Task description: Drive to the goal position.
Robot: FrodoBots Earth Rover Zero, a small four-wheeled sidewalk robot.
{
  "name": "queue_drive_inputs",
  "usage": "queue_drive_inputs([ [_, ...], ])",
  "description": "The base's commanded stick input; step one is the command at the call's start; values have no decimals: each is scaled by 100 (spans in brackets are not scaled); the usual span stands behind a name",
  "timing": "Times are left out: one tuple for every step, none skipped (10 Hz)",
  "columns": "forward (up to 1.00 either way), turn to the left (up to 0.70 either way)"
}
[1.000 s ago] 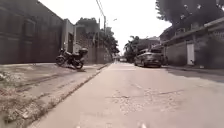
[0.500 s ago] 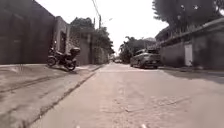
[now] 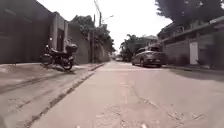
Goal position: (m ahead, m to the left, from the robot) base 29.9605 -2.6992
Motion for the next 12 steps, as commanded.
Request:
queue_drive_inputs([
  [100, -1],
  [100, 0],
  [100, 0],
  [100, 0],
  [100, 0],
  [100, 0],
  [100, 0],
  [100, 0],
  [100, 0],
  [100, 0],
  [100, 0],
  [100, 0],
])
